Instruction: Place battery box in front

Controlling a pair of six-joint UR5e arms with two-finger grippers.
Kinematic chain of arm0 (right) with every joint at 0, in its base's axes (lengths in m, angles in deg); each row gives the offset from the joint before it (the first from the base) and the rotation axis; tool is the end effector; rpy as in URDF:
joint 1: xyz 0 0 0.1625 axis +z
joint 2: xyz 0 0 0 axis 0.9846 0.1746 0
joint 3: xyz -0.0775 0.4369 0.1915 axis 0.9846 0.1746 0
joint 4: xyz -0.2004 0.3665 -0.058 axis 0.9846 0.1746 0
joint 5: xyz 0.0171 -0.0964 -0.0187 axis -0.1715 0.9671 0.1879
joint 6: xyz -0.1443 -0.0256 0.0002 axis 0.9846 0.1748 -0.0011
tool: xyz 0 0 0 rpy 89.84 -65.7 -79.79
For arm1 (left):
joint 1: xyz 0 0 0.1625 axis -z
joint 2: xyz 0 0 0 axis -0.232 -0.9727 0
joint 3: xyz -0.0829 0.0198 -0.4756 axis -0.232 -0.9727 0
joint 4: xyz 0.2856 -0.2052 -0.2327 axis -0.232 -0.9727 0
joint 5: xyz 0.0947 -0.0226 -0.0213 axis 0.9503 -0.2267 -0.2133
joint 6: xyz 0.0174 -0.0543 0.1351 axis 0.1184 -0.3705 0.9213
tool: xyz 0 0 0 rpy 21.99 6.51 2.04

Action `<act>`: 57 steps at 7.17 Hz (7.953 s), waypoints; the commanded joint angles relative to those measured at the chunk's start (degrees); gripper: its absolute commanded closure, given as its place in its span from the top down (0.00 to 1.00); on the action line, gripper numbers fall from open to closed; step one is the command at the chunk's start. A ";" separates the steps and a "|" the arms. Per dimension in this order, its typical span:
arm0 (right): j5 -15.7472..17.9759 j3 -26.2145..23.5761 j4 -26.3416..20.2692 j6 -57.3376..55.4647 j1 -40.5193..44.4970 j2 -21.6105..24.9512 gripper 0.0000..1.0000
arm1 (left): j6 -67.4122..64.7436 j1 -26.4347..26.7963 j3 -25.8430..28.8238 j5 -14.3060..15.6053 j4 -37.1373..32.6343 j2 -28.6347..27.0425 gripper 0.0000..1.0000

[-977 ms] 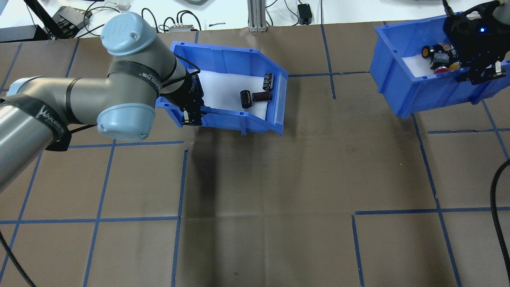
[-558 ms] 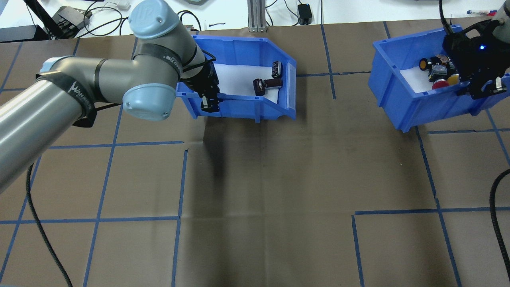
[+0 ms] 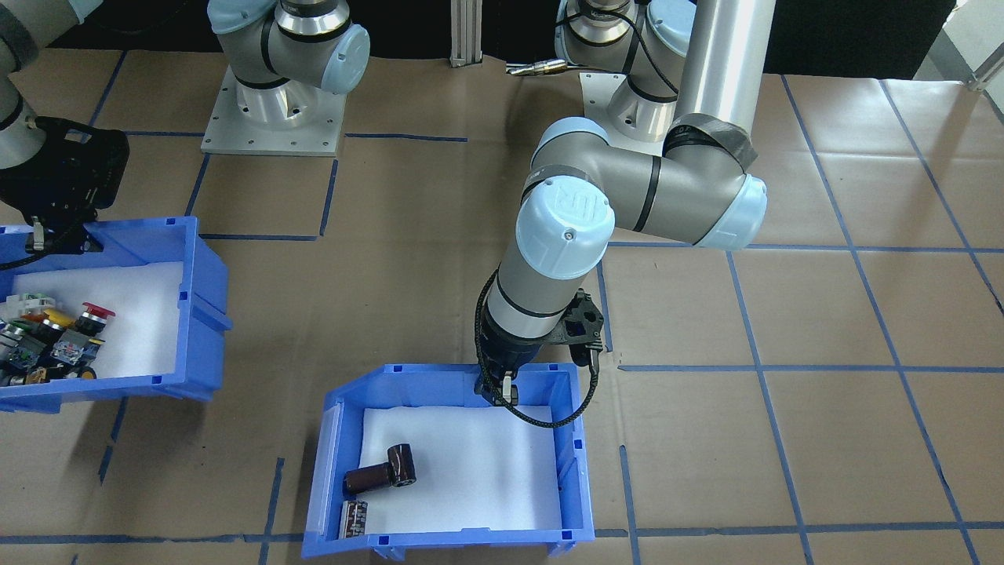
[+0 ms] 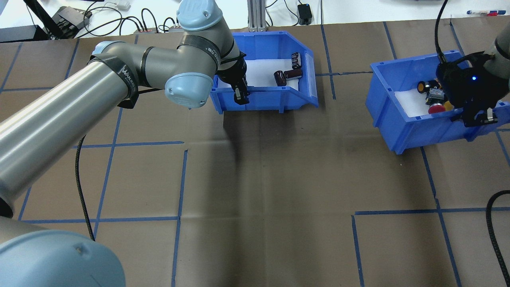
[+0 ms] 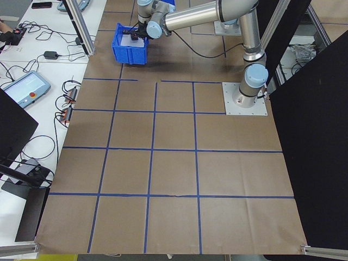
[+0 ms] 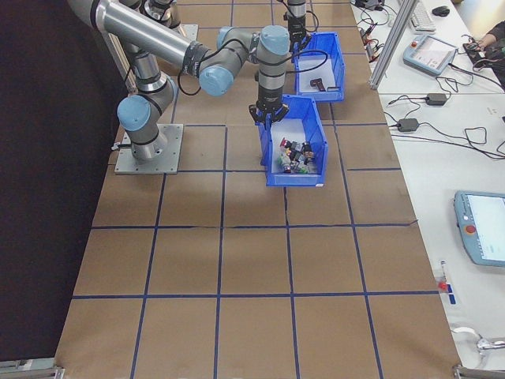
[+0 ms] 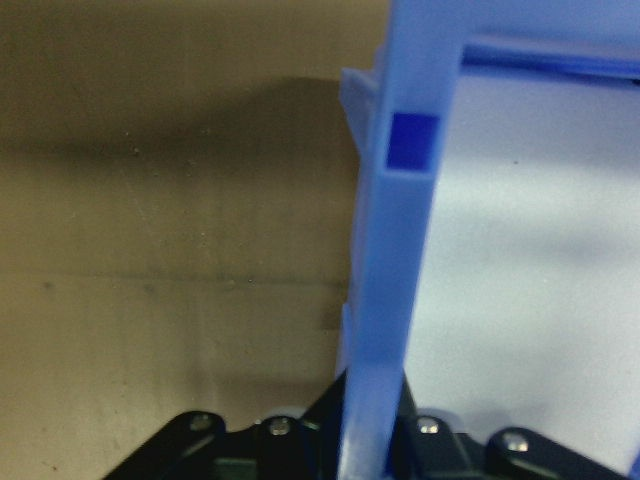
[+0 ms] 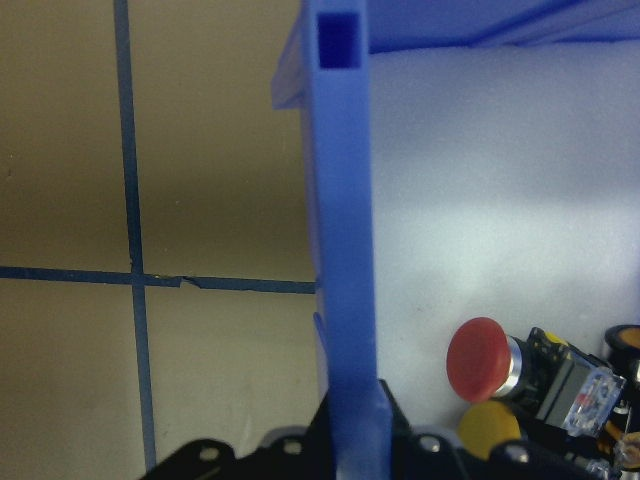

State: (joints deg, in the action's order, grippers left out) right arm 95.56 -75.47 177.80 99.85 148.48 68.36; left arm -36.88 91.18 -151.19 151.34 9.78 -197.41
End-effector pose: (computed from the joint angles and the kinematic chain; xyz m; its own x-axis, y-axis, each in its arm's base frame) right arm -0.0630 -0.4854 0.3958 0.0303 -0.9994 -0.0144 -0.9944 -0.0316 0.1005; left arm -0.3306 -0.6470 0.2993 0.1003 -0.9910 0.0887 -0.9760 -0.0807 0.2023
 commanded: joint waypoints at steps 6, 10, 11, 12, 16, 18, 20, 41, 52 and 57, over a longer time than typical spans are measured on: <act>-0.26 -2.98 -0.09 -4.16 0.11 2.16 0.00 | 0.88 1.13 -2.00 0.25 -1.56 4.44 0.92; -0.26 -2.98 -0.26 -4.16 0.19 2.34 0.00 | 26.71 -1.76 -2.09 8.55 -19.00 15.06 0.93; -1.48 -3.68 -0.43 -4.07 0.37 3.29 0.00 | 32.73 -3.07 -2.53 9.29 -25.15 18.83 0.98; -1.41 -5.69 -0.17 -3.99 0.37 5.13 0.00 | 40.45 -4.39 -4.01 9.30 -28.34 22.44 0.99; -1.58 -7.29 -0.43 -4.16 0.46 6.90 0.00 | 92.22 -15.27 -17.80 9.12 -28.82 37.74 0.99; -1.41 -12.44 -0.61 -3.99 0.55 11.71 0.00 | 114.88 -17.67 -16.60 9.13 -28.81 38.47 0.99; -2.45 -16.69 -0.26 -5.12 2.55 16.56 0.00 | 116.37 -17.59 -16.86 9.13 -28.81 38.12 1.00; 0.97 -19.68 20.04 -61.55 54.69 1.82 0.00 | 114.00 -17.15 -16.24 8.51 -21.08 35.75 1.00; -1.14 -6.43 7.40 -78.19 20.79 14.65 1.00 | 114.09 -17.15 -15.72 8.60 -21.87 35.48 1.00; -3.32 12.35 -15.15 -117.65 19.70 1.32 1.00 | 114.09 -17.15 -15.19 8.69 -23.80 35.57 1.00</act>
State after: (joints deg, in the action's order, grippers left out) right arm 93.70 -69.05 169.07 -9.44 168.07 73.93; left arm 77.21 74.02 -166.63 160.03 -13.93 -161.95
